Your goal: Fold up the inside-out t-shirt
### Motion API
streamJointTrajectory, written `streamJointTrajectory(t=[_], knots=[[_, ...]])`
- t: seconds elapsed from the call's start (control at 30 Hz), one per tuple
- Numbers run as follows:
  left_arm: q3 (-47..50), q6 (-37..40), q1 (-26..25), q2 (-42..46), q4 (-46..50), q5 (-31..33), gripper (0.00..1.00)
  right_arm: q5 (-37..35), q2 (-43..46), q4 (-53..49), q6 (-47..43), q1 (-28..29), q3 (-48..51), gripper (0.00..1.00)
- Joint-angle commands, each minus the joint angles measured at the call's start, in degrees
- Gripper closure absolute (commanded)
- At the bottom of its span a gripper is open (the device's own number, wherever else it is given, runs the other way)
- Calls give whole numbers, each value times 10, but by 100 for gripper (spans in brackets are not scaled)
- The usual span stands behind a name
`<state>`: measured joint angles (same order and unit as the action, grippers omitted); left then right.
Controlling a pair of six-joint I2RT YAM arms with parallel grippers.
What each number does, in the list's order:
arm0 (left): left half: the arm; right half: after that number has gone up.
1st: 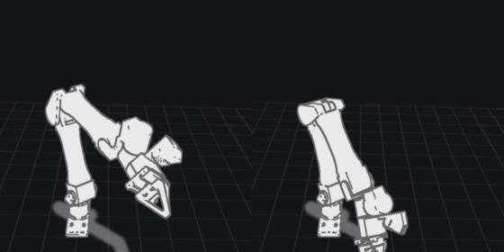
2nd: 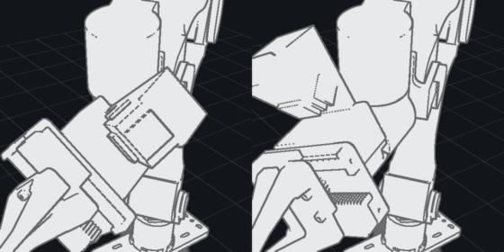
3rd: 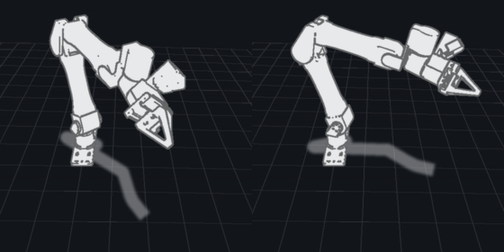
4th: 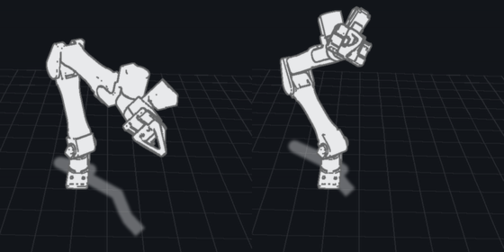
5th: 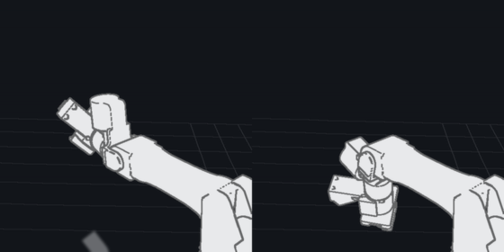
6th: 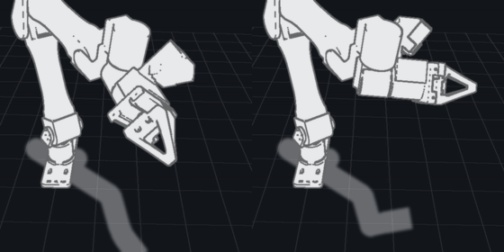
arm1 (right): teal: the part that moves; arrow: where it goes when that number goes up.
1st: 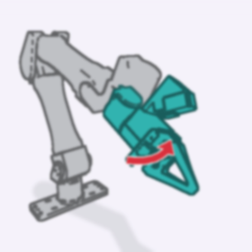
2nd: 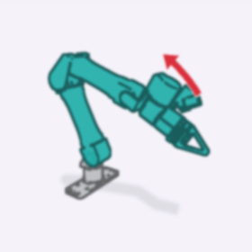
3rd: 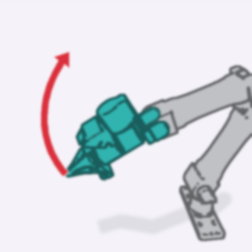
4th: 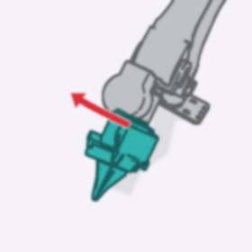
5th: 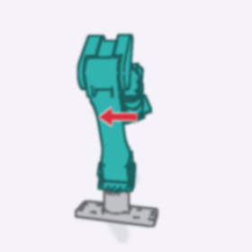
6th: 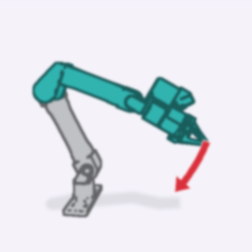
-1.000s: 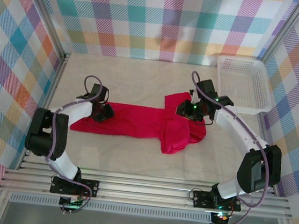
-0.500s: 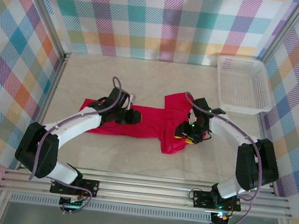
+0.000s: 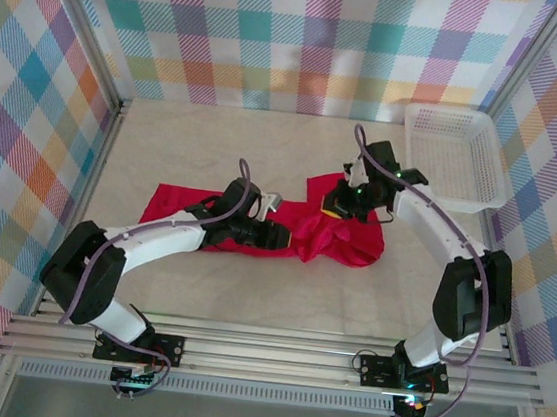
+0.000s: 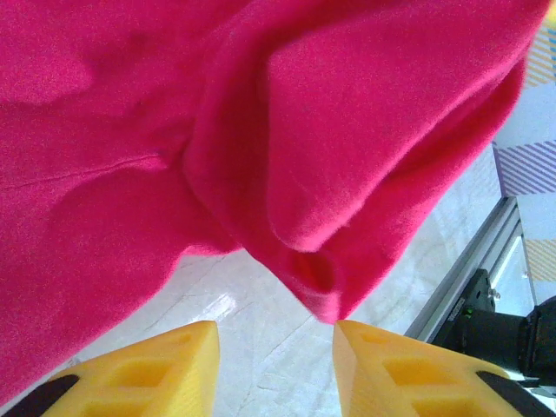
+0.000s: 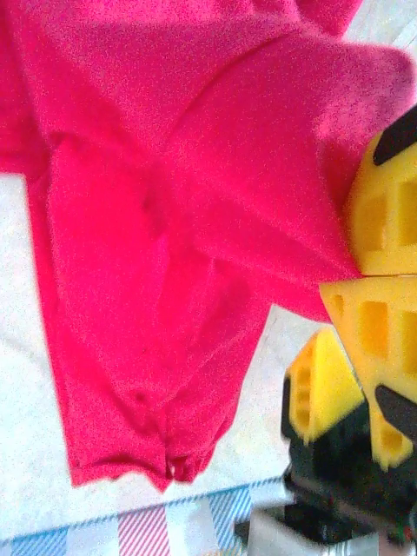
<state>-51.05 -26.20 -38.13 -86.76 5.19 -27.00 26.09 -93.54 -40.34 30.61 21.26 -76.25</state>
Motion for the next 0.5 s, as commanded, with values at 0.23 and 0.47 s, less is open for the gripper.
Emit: streamJointTrajectory(t=[0.23, 0.47], knots=[[-28, -5, -9, -37, -23, 13, 56, -63, -73, -16, -31, -33, -15, 35], [-30, -5, 12, -9, 63, 96, 57, -58, 40, -4, -6, -9, 49, 54]])
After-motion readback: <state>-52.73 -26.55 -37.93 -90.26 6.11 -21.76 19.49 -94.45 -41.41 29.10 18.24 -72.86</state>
